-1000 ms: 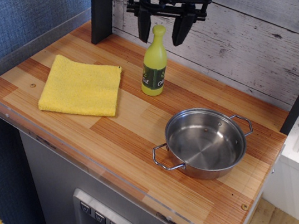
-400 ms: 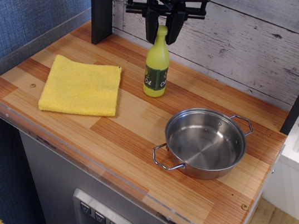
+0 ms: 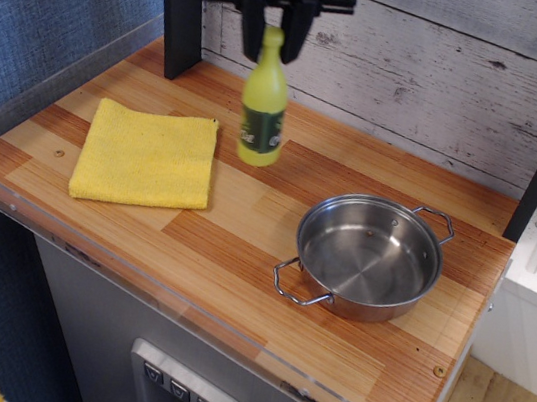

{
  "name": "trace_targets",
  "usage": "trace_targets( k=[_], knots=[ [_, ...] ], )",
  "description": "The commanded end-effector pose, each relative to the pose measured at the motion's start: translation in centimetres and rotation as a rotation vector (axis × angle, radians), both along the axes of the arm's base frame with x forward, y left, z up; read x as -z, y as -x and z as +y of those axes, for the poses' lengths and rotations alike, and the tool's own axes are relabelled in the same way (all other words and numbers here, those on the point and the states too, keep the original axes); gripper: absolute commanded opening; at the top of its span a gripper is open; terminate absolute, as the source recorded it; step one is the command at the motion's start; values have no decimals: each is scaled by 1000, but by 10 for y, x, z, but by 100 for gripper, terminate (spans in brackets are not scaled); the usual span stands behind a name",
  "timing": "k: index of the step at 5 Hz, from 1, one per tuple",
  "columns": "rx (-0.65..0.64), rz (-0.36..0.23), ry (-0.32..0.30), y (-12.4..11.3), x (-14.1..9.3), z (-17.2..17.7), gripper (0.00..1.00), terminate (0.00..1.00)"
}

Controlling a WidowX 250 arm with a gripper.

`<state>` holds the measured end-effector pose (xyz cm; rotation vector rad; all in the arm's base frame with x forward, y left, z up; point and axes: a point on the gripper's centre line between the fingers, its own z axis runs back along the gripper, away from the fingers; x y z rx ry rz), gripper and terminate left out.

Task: Slide the bottle forward between the yellow rag and the silver pan.

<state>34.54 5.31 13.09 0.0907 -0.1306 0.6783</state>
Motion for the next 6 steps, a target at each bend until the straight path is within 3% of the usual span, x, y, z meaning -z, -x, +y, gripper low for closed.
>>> trace_targets(
  k=[1, 3, 4, 6],
  knots=[
    [-23, -64, 2, 49, -25, 0, 0, 0],
    [9, -37, 29, 83, -8, -11, 0, 0],
    [19, -18, 30, 92, 8, -15, 0, 0],
    [15, -16, 17, 100, 16, -14, 0, 0]
  ],
)
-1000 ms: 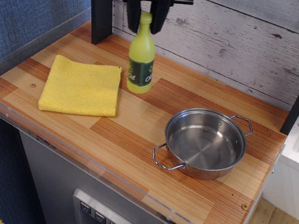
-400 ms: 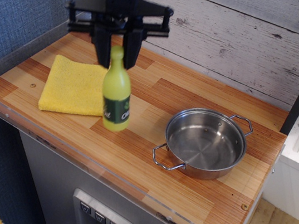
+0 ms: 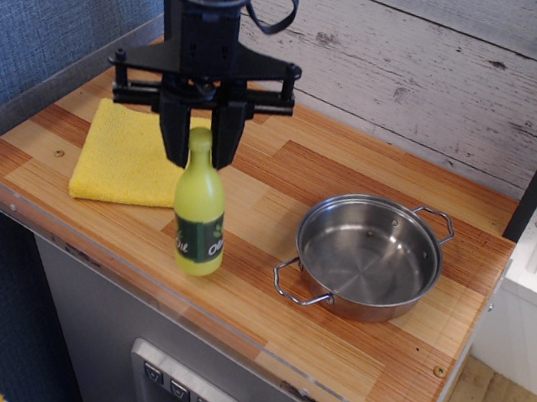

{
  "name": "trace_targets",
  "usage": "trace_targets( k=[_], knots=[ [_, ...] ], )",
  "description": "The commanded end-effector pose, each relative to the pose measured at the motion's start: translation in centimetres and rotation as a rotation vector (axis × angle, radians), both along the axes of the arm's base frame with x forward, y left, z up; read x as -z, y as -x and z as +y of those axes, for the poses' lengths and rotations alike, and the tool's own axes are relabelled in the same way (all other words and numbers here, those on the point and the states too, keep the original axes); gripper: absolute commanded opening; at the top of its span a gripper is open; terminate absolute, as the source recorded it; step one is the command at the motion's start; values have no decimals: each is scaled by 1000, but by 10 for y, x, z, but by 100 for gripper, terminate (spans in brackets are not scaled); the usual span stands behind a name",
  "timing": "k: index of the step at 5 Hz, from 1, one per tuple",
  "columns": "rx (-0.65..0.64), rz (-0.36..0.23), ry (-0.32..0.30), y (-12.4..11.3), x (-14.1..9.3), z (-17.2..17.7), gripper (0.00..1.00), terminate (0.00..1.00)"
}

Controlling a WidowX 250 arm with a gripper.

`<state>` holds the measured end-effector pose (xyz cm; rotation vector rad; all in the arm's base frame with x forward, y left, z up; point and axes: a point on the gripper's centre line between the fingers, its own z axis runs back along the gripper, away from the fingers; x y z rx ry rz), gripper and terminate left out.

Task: Slide the bottle forward between the yellow rag and the silver pan.

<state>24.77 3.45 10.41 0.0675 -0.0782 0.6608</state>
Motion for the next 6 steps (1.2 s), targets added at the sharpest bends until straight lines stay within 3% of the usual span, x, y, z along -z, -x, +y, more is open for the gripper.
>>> trace_targets(
  k=[1, 2, 3, 6],
  knots=[
    [-8, -63, -17, 2, -10, 6, 0, 0],
    [-14, -69, -2, 1, -10, 7, 0, 0],
    [-34, -83, 17, 2, -9, 9, 100, 0],
    [-35, -65, -13, -1, -12, 8, 100, 0]
  ],
)
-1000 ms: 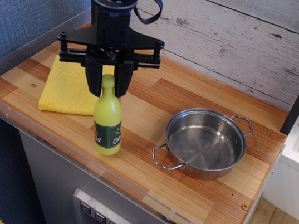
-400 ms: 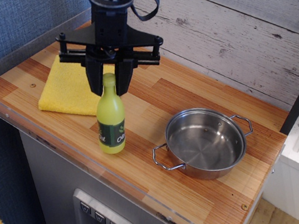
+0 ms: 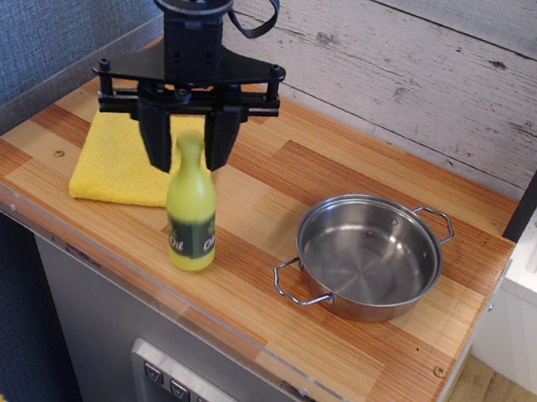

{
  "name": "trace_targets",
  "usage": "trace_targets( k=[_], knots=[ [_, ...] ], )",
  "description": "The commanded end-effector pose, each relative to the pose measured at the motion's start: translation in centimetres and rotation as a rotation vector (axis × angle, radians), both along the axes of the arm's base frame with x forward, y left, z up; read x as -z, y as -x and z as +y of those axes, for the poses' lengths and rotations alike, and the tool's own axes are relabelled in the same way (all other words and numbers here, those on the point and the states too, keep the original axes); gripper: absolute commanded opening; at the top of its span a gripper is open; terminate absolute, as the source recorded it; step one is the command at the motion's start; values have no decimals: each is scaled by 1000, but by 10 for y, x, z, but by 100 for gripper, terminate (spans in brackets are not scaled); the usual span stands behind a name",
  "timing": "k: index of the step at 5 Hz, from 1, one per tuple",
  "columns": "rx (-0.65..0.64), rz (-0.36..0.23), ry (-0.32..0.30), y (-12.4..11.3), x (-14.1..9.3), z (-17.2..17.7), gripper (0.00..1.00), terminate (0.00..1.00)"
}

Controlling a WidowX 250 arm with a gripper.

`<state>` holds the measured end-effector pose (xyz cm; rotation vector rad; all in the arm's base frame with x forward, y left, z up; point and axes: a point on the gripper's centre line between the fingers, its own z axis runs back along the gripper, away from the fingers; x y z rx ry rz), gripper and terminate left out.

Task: Slide the bottle forward between the yellow rag and the silver pan.

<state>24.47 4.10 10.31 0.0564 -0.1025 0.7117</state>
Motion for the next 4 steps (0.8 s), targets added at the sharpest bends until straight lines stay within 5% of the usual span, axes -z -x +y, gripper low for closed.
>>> trace_targets(
  k=[1, 4],
  knots=[
    [31, -34, -8, -5, -13, 2, 100, 0],
    [45, -82, -41, -22, -49, 3, 100, 0]
  ],
)
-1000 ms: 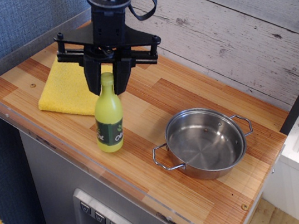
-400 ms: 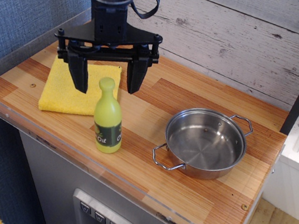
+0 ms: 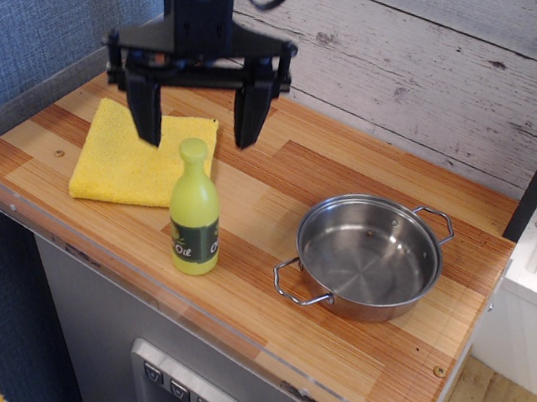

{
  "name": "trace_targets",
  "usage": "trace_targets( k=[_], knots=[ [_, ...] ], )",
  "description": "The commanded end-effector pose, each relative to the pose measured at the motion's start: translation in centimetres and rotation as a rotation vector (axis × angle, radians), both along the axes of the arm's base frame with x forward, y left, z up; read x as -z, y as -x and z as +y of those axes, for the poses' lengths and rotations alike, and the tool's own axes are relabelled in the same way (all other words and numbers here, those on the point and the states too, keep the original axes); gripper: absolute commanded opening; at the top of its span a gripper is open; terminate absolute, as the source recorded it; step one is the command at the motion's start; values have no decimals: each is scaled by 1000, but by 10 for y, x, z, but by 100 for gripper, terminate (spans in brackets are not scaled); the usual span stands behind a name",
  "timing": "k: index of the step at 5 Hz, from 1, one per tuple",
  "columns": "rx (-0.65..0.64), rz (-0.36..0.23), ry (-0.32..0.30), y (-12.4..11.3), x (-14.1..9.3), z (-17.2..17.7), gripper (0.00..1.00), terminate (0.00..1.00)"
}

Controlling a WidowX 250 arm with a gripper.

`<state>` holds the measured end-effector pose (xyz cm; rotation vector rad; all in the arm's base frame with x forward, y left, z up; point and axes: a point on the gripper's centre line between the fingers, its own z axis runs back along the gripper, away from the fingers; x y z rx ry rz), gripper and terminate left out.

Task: Slide the bottle forward between the yellow rag and the silver pan.

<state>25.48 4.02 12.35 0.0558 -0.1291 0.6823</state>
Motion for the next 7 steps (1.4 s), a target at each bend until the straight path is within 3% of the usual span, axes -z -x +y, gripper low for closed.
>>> trace_targets(
  k=[1, 3, 5, 6, 7],
  knots=[
    [24, -56, -60, -30, -36, 12, 100, 0],
    [-17, -26, -45, -65, -35, 50, 100, 0],
    [-77, -20, -39, -68, -27, 88, 100, 0],
    [-77, -20, -39, -68, -27, 88, 100, 0],
    [-77, -20, -39, -68, -27, 88, 100, 100]
  ],
)
